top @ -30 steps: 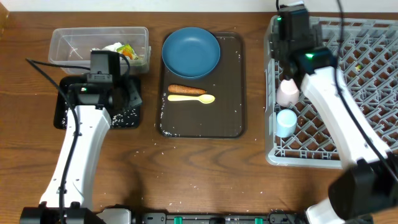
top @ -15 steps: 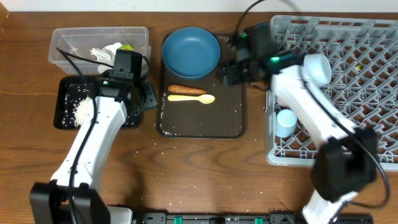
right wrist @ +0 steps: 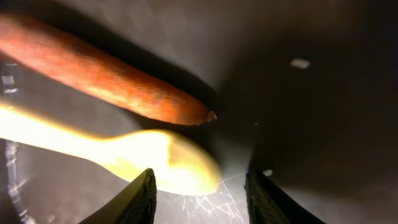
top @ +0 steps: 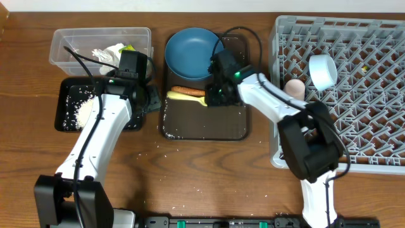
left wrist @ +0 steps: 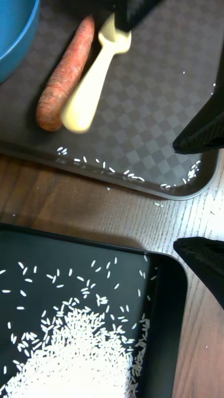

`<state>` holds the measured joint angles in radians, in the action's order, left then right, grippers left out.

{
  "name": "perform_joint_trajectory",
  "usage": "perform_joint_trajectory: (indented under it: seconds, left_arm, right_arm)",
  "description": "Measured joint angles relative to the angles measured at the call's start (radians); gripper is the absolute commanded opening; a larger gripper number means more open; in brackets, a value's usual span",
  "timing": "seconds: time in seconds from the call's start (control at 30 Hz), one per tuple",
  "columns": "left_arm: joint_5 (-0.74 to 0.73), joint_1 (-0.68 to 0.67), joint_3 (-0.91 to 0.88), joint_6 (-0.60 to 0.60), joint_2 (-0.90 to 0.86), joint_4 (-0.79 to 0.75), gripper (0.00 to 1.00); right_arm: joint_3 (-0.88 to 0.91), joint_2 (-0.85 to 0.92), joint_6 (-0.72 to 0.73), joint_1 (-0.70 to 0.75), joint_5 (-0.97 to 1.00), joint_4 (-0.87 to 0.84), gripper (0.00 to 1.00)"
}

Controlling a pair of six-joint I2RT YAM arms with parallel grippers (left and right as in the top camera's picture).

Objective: Sort waste into correct bins and load items into the dishwasher rack
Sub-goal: 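Grasp the yellow spoon on the brown tray with the right gripper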

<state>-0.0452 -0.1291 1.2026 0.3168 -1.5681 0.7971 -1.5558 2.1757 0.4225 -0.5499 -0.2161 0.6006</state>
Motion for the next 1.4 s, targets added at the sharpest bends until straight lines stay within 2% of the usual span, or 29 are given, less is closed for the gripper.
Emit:
perform_joint_trajectory:
  seconds: [0.3, 0.7, 0.83, 1.13, 1.4]
  left_arm:
    - [0.000, 0.000, 0.000, 0.000, 0.000, -0.002, 0.46]
    - [0.000, 0.000, 0.000, 0.000, 0.000, -0.002, 0.47]
    - [0.000, 0.000, 0.000, 0.000, 0.000, -0.002, 0.47]
    - [0.000, 0.000, 0.000, 0.000, 0.000, -0.002, 0.47]
    - [0.000, 0.000, 0.000, 0.000, 0.000, -0.002, 0.47]
  right_arm:
    - [-0.002, 0.002, 0.074, -0.017, 0.053, -0.010, 0.38]
    - [-0.002, 0.006, 0.047, -0.018, 0.031, -0.021, 0.38]
    - [-0.003, 0.006, 0.048, -0.029, 0.026, -0.001, 0.29]
    - [-0.003, 0.006, 0.086, -0.048, 0.003, 0.022, 0.01]
    - [-0.006, 0.006, 0.087, -0.048, -0.020, 0.016, 0.01]
